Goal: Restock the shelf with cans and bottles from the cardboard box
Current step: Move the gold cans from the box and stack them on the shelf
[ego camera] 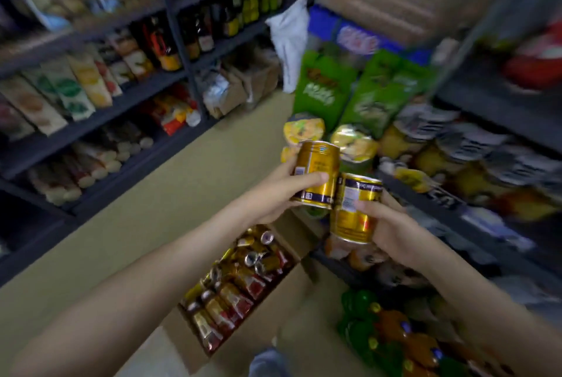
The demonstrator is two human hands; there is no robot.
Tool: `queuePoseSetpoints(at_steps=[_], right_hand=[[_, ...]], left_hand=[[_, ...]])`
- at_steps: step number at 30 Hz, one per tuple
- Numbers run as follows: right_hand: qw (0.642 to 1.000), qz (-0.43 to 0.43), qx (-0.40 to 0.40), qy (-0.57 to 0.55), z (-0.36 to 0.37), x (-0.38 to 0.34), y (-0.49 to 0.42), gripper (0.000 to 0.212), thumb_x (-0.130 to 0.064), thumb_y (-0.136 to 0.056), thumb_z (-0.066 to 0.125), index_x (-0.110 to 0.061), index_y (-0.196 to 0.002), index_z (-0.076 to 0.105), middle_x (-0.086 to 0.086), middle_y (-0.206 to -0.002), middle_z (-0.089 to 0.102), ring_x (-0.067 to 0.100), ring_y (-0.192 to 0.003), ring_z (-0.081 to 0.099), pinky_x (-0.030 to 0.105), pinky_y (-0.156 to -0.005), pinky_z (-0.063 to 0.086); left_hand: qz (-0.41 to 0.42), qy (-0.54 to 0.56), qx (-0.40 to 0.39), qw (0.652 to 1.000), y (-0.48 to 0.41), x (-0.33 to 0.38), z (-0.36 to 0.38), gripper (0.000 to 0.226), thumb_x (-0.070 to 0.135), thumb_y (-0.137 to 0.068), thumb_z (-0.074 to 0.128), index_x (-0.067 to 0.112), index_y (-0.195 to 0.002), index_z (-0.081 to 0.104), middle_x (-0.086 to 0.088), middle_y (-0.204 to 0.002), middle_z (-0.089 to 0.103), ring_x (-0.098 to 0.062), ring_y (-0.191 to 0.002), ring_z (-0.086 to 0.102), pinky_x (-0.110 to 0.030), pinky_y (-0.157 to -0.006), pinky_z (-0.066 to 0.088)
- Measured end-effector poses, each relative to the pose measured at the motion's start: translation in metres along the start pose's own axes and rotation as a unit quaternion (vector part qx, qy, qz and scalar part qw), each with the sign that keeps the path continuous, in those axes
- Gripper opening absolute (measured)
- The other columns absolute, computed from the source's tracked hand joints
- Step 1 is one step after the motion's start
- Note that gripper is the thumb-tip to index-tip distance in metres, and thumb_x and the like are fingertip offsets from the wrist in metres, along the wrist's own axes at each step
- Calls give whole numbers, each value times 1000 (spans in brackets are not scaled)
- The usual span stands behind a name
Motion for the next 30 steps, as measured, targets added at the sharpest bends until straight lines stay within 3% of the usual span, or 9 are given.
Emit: queuePoseSetpoints(at_steps=[6,11,14,17,20,24,27,30], right_hand=[[990,-126,58,39,-106,-47,212,102,-48,-46,92,-23,-133,45,6,-123,66,26,-109,65,37,-81,56],[950,-239,185,75,-203,-103,375,97,-48,-43,90,-24,-127,48,4,-119,68,22,-105,67,42,-86,53],[918,-306,238,78,-249,-137,455,97,-48,-47,91,-22,-130,47,5,-118,68,24,-108,65,44,-90,51],[884,-358,283,105,-278,-162,514,64,-30,-66,83,-30,-121,50,-6,-111,70,14,-104,67,35,-86,53],[831,-410,336,166,-301,-190,575,57,-22,-65,78,-34,-113,49,-17,-99,71,1,-94,67,18,-72,53],[776,-428,388,255,-333,-232,626,59,-30,-62,77,-31,-113,48,-12,-104,68,0,-97,65,18,-75,54],[743,-417,425,306,-370,-267,640,61,-37,-64,78,-30,-116,47,-13,-108,65,-2,-99,63,19,-80,53],[726,-417,467,284,-420,-296,644,61,-33,-71,79,-26,-121,45,-10,-112,62,-4,-95,62,15,-77,53]], left_hand=[[73,-36,-75,994,59,21,224,45,18,-73,75,16,-115,58,-2,-100,71,-16,-89,69,-36,-81,55],[110,-62,-162,979,100,54,414,38,21,-67,68,16,-105,61,0,-85,72,-13,-76,69,-28,-67,58],[142,-81,-215,963,118,76,510,41,16,-68,75,19,-106,60,2,-86,72,-12,-77,69,-29,-65,57],[188,-88,-221,953,129,99,577,39,15,-75,75,13,-110,59,-5,-93,71,-15,-78,70,-31,-65,57],[228,-88,-222,944,131,121,641,36,12,-81,69,6,-115,58,-9,-95,71,-19,-80,70,-33,-67,59],[287,-121,-259,914,120,159,707,35,16,-78,73,10,-110,62,-4,-94,73,-19,-86,71,-36,-77,57],[330,-135,-247,901,99,191,740,51,23,-67,80,14,-114,61,-3,-102,73,-19,-93,70,-42,-86,55],[349,-128,-224,901,70,218,762,72,29,-57,88,14,-121,57,-2,-108,71,-16,-95,69,-42,-89,54]])
Point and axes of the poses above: each hand's wrist, its own y-axis away from the middle knuckle, its own z-axis out of the palm, x = y × z, the point moved 8 cm from there along -y, towards the middle knuckle
